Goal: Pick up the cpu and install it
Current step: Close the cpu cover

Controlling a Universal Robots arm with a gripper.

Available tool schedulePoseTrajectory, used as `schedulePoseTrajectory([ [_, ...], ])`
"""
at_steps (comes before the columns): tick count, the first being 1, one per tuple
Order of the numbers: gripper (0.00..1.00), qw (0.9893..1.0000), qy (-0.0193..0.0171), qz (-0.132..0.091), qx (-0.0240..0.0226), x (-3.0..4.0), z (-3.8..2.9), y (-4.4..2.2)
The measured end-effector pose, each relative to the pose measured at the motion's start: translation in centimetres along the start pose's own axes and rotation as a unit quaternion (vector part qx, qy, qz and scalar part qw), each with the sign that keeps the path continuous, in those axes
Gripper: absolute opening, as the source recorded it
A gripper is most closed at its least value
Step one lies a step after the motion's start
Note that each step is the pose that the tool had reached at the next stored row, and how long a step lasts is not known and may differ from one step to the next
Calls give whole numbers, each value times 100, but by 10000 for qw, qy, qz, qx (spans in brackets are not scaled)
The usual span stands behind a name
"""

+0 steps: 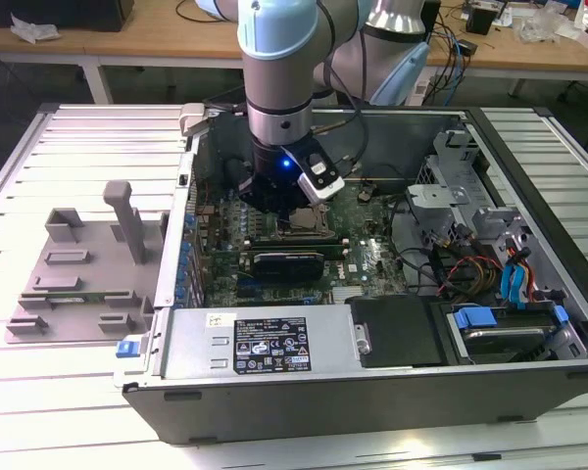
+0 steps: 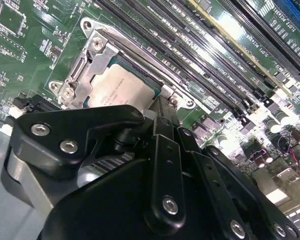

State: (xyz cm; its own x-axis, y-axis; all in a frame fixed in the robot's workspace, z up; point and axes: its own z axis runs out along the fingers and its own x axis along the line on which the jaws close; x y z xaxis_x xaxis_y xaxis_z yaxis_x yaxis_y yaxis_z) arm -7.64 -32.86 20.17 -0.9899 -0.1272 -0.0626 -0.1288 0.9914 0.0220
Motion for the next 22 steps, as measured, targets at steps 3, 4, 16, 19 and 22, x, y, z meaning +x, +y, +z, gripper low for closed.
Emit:
schedulePoseTrajectory([
  [3,11,10000,-2,-4,-2,0,3,1],
  [4,11,10000,-3,-4,-3,0,0,1],
  [16,11,10000,-2,-4,-2,-18,-270,7],
  [19,11,10000,-3,-4,-3,-19,-287,7],
  [22,11,10000,-2,-4,-2,-179,-278,-14],
])
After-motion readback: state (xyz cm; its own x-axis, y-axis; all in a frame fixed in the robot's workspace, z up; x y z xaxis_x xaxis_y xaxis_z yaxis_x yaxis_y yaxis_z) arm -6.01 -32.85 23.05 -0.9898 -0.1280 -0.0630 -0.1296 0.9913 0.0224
